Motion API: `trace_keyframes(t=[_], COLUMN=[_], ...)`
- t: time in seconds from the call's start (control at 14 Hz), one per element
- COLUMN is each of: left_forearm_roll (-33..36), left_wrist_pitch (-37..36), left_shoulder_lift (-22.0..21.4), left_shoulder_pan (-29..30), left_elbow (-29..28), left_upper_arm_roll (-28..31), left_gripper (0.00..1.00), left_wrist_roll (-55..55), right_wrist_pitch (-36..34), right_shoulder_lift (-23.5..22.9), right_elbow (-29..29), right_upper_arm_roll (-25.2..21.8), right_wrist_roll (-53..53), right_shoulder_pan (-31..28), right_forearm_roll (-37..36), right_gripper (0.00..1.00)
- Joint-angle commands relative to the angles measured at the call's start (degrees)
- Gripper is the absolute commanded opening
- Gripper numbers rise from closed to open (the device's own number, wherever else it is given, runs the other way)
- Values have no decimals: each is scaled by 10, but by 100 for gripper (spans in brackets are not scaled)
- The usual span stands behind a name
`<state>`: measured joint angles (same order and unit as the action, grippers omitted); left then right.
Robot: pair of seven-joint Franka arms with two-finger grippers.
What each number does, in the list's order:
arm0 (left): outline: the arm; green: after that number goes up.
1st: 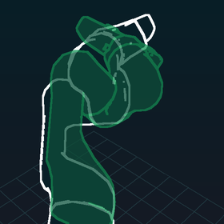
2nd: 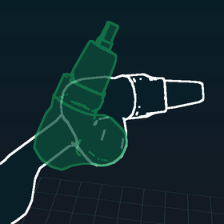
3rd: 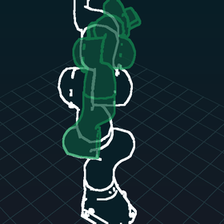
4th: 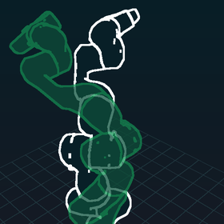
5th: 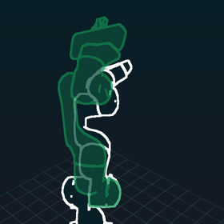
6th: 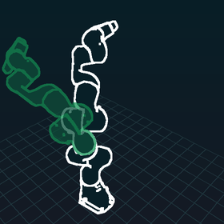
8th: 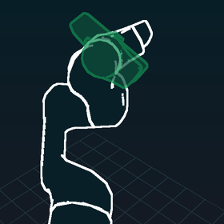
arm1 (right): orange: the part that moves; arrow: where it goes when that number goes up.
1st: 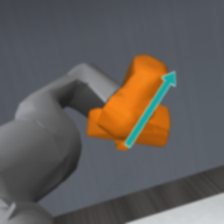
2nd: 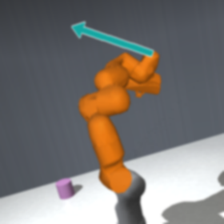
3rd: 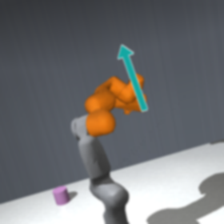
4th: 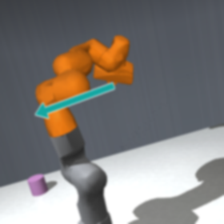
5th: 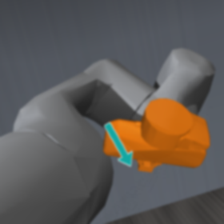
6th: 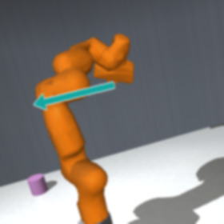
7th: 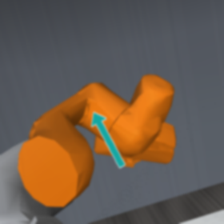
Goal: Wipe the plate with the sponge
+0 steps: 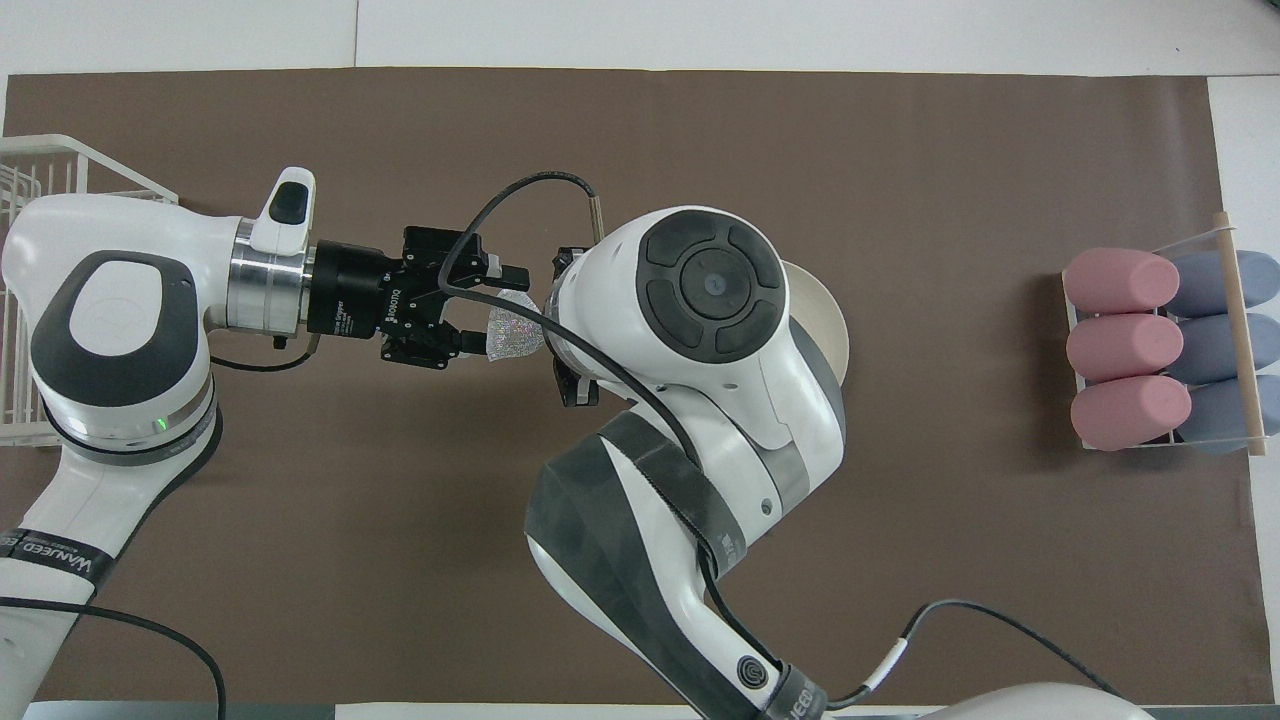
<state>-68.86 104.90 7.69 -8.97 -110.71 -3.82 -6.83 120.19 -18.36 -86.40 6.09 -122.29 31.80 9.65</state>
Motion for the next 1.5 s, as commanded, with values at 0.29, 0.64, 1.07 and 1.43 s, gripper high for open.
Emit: trace_keyframes(t=[0.29, 0.64, 1.07, 1.43], left_forearm_roll=[9, 9, 26, 74], left_wrist_pitch=[-20, -21, -36, -37], left_shoulder_lift=[2, 2, 3, 6], left_shoulder_pan=[-1, 1, 4, 21], left_elbow=[7, 8, 14, 34], left_upper_arm_roll=[3, 4, 6, 7], left_gripper=[0, 0, 0, 0], left_wrist_roll=[-12, -23, -24, -27], right_wrist_pitch=[-5, -8, -14, -54], right_shoulder_lift=[-5, -5, 31, 69], right_elbow=[8, 8, -45, -78], right_upper_arm_roll=[4, 4, 3, 3], right_wrist_roll=[-8, -8, 150, 390], right_shoulder_pan=[-6, -7, -40, -116], right_forearm_roll=[-14, -14, -17, -17], right_gripper=[0, 0, 100, 100])
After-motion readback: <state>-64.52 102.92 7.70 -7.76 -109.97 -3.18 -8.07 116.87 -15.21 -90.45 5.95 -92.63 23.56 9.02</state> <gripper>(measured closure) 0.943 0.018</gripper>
